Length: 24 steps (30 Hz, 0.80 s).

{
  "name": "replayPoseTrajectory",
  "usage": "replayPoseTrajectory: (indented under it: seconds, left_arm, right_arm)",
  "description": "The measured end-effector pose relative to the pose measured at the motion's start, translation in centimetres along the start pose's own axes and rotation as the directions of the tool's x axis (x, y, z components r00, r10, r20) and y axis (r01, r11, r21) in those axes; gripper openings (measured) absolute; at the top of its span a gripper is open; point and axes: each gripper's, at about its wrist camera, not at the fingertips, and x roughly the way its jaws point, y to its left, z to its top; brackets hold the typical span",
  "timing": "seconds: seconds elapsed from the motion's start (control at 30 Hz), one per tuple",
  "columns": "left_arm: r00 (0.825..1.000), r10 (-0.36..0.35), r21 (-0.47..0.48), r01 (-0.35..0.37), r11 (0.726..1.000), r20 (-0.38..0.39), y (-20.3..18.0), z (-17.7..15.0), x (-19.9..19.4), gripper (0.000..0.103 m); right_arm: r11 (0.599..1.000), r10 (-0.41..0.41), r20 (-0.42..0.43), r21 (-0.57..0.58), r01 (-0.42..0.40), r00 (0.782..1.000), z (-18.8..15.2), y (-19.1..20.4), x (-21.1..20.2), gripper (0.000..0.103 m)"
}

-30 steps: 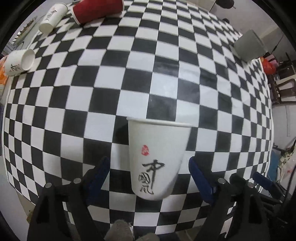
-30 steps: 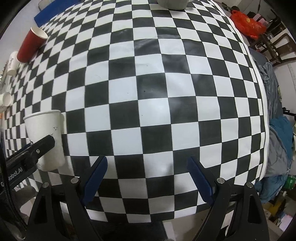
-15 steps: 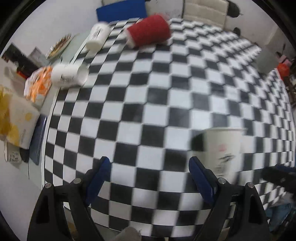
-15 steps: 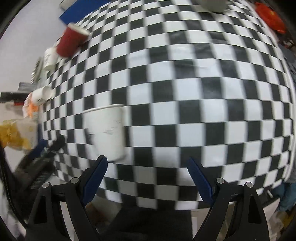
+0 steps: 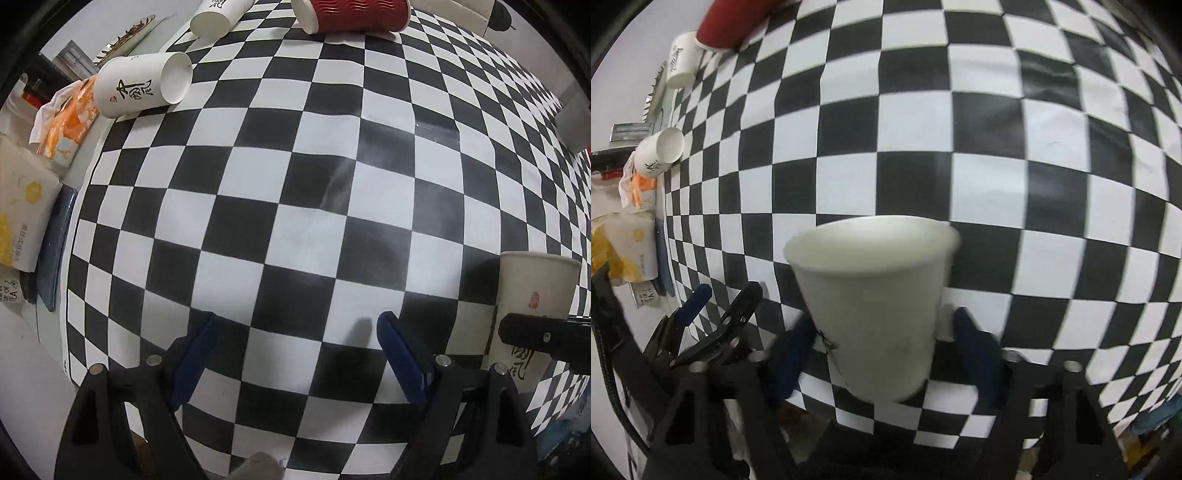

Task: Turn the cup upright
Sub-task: 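Grasp the cup with the right tool while the left tool releases it, then lower the cup upright onto the table with the right tool and open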

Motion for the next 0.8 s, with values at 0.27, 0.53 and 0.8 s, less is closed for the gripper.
replayPoseTrajectory:
  seconds: [0.27,0.53,0.8]
  left_arm:
    - [0.999,-0.044,-0.013,0.044,0.999,0.022,0.4,2.5,-0.3,0.087]
    - [0.996,-0.058,-0.022,0.06,0.998,0.06,-0.6,5.9,0.5,0.087]
    - [0.996,-0.067,-0.005,0.068,0.998,0.052,-1.5,7.4,1.5,0.087]
  right_arm:
    - [1.0,-0.013,0.287,0.026,0.006,0.958,1.4,-0.2,-3.7,0.063]
    - [0.995,-0.079,0.695,0.013,0.098,0.714,3.7,-0.1,-6.7,0.063]
    - [0.976,-0.124,0.804,-0.007,0.217,0.582,3.5,0.9,-4.4,0.064]
